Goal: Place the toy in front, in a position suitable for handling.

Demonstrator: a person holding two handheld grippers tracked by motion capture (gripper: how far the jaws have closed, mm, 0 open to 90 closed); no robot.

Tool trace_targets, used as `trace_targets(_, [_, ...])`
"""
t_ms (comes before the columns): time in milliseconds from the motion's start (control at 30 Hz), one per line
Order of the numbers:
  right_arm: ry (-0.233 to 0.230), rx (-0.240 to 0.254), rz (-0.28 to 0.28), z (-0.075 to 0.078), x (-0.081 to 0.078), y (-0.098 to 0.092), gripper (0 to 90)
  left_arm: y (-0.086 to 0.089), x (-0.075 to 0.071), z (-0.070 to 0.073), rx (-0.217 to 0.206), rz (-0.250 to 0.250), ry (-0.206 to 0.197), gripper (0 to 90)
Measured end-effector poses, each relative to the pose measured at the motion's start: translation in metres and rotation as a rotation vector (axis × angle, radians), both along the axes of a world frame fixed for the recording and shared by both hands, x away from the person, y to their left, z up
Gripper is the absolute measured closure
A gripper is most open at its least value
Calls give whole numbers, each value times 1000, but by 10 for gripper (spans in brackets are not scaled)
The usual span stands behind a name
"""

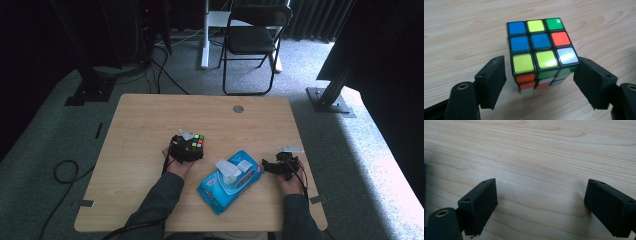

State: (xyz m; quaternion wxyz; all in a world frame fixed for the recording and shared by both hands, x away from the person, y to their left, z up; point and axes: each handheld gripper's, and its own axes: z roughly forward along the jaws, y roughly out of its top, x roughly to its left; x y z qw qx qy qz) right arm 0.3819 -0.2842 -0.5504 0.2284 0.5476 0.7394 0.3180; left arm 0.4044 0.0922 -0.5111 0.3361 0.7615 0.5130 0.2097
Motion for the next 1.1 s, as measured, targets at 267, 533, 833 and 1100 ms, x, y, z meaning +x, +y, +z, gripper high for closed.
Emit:
trace_targets(267, [0, 0, 0, 0, 0, 0, 110, -3, 4, -7, 34, -76, 8, 241])
trace_targets(533, [0, 0, 0, 0, 0, 0, 110, -5, 5, -15, 73, -60, 17, 322])
trace_targets(833, [0, 0, 0, 0, 0, 0, 110, -6, 7, -15, 80, -60, 17, 327])
trace_targets(1100, [0, 0, 0, 0, 0, 0, 110, -7, 4, -12, 110, -85, 24, 335])
